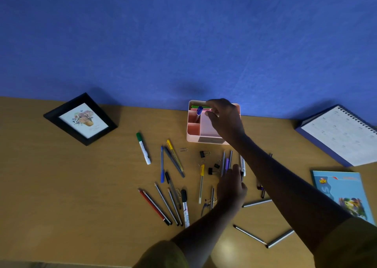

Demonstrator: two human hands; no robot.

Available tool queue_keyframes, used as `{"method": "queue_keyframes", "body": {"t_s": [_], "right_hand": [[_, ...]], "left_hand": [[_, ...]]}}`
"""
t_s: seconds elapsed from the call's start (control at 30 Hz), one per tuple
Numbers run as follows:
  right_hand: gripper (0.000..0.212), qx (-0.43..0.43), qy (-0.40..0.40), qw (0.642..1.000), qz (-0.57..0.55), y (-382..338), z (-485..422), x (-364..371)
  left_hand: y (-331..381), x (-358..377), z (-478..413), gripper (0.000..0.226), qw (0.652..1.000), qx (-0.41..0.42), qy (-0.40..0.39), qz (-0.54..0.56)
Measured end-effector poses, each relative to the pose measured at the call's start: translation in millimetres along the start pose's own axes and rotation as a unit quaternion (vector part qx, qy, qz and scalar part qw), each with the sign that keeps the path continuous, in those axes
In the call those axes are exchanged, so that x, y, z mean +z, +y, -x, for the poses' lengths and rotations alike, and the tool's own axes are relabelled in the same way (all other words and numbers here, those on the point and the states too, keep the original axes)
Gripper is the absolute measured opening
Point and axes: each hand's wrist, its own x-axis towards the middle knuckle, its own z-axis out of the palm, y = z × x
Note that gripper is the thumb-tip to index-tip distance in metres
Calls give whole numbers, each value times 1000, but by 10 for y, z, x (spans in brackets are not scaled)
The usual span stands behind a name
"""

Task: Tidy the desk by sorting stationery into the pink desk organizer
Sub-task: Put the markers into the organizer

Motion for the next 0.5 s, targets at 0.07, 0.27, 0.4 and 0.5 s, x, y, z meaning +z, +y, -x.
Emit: {"method": "queue_keyframes", "body": {"t_s": [0.07, 0.27, 0.4, 0.5], "right_hand": [[15, -2, 15, 1000, -1, 76, 97, -127], [12, 70, 54, 996, -32, 358, 537, -428], [9, 88, 51, 994, -41, 551, 878, -496], [8, 101, 34, 993, -41, 665, 1149, -468]], "left_hand": [[-40, -10, 38, 40, 999, 20, 27, 1], [-158, -452, 43, 46, 990, 109, 83, 29], [-143, -967, 15, 43, 979, 122, 141, 85], [-143, -1343, -12, 40, 962, 134, 197, 133]]}}
